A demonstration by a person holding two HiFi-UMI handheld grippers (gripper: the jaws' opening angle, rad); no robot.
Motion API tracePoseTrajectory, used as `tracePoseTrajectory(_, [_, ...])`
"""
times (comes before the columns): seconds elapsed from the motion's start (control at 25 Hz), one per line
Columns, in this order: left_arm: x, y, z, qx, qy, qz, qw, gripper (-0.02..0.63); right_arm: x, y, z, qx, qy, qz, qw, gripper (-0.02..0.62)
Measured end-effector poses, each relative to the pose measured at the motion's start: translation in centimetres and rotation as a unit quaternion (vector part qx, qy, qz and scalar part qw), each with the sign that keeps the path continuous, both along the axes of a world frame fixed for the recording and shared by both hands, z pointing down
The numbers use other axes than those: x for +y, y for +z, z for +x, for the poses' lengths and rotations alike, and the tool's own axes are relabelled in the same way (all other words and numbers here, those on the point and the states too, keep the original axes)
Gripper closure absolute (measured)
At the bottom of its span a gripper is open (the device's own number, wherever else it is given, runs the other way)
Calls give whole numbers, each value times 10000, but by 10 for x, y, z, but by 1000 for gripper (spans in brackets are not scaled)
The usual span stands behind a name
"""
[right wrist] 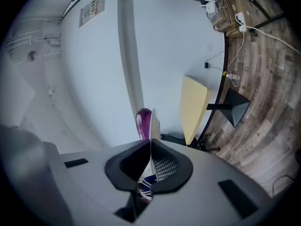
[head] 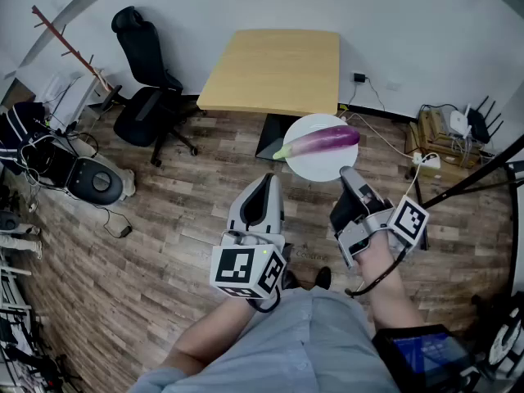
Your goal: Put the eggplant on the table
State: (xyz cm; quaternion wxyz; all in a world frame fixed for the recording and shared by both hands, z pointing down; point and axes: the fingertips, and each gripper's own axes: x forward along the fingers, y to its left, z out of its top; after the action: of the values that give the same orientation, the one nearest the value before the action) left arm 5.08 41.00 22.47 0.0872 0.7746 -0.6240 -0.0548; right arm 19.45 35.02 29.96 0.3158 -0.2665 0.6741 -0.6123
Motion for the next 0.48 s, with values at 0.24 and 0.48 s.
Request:
tracePoseTrajectory(0.24, [0,-2,-1,-9,3,13,10000,598,1,-2,0,-15,8,2,10000,588])
tracePoseTrajectory(0.48, [2,-6,-3,-17,-12,31,10000,598,2,-4,-1,-14,12,-21,10000,588])
